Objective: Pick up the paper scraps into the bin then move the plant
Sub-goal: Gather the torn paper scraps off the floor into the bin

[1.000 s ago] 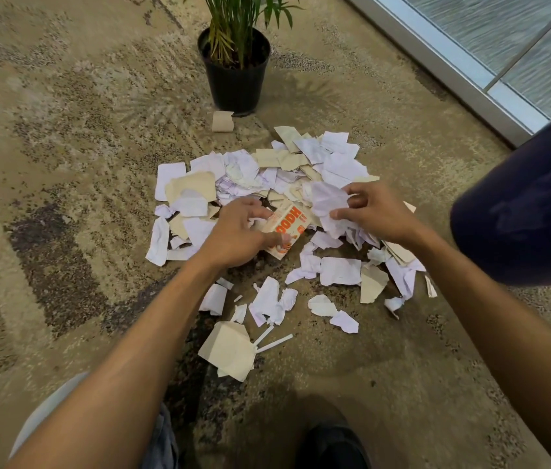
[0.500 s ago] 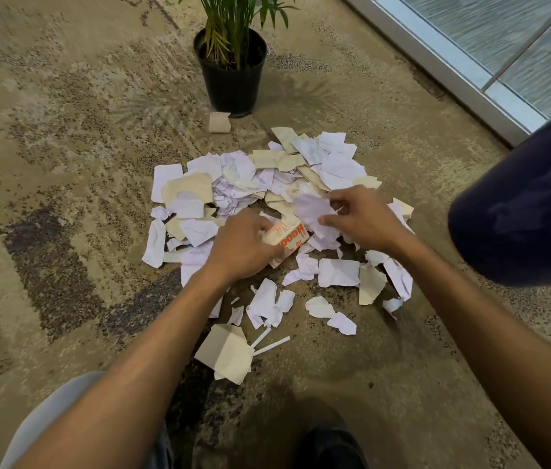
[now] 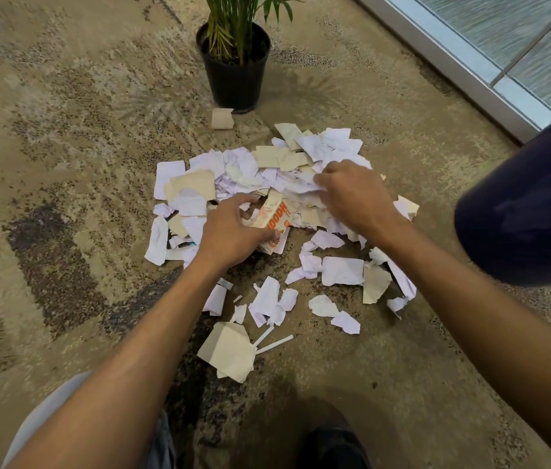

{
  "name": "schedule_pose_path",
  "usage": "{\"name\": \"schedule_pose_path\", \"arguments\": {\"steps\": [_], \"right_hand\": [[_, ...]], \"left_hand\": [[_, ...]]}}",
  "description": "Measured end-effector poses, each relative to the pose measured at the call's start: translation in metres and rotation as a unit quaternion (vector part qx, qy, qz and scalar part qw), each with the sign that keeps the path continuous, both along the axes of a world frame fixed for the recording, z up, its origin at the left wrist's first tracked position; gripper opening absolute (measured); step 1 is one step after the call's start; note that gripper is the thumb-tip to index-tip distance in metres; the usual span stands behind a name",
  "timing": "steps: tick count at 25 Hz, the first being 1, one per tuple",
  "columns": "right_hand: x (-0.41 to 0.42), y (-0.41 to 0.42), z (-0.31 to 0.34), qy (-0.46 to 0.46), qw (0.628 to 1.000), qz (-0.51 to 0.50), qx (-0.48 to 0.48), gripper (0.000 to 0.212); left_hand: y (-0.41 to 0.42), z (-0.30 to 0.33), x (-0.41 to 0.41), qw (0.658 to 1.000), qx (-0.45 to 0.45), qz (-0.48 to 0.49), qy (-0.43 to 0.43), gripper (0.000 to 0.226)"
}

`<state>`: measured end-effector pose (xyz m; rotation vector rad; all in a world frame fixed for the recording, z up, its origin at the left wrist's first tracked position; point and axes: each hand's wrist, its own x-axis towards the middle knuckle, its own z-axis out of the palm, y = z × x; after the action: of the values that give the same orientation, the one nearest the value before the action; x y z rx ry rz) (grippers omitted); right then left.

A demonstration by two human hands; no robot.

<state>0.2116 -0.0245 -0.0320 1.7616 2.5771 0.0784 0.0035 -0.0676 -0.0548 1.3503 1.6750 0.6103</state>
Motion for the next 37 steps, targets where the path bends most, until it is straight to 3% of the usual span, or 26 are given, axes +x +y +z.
{"name": "schedule_pose_path", "arguments": {"steps": [5,9,12,15,18,20,23,24,27,30,33,37], "right_hand": [[-0.001,-0.003,-0.015,-0.087,0.996,0.001,-0.015,0.062],[-0.010,-0.005,-0.025,-0.092,0.996,-0.005,-0.003,0.047],[-0.016,-0.005,-0.029,-0.083,0.996,-0.002,0.017,0.031],[-0.015,-0.006,-0.030,-0.065,0.997,0.014,0.032,0.023],[-0.008,-0.010,-0.021,0.007,0.999,0.001,0.040,0.023],[-0.004,-0.019,-0.013,0.111,0.992,-0.023,0.047,0.022],[-0.001,-0.031,-0.003,0.294,0.949,-0.111,-0.004,0.022],[0.000,-0.034,-0.001,0.300,0.945,-0.127,-0.014,0.022],[0.003,-0.040,-0.006,0.194,0.976,-0.099,0.021,0.021],[0.000,-0.042,-0.011,0.158,0.982,-0.103,-0.016,0.017],[-0.003,-0.048,-0.004,0.237,0.961,-0.140,-0.017,0.014],[0.005,-0.060,0.029,0.390,0.905,-0.172,0.001,0.007]], "left_hand": [[0.004,0.000,-0.003,0.995,-0.009,-0.044,0.092,0.067],[0.005,0.000,-0.005,0.987,-0.058,-0.080,0.123,0.063],[0.005,-0.002,-0.007,0.986,-0.090,-0.079,0.113,0.051],[0.005,-0.001,-0.008,0.988,-0.106,-0.065,0.089,0.056],[0.007,0.002,-0.012,0.993,-0.114,-0.030,0.029,0.048],[0.009,0.005,-0.015,0.994,-0.110,0.004,-0.026,0.046],[0.009,0.008,-0.018,0.992,-0.091,0.053,-0.068,0.047],[0.009,0.008,-0.017,0.992,-0.087,0.059,-0.072,0.048],[0.005,0.007,-0.015,0.993,-0.086,0.049,-0.067,0.050],[0.002,0.008,-0.015,0.995,-0.071,0.039,-0.055,0.050],[-0.001,0.017,-0.016,0.996,-0.041,0.050,-0.058,0.051],[-0.008,0.039,-0.014,0.991,0.023,0.097,-0.092,0.050]]}}
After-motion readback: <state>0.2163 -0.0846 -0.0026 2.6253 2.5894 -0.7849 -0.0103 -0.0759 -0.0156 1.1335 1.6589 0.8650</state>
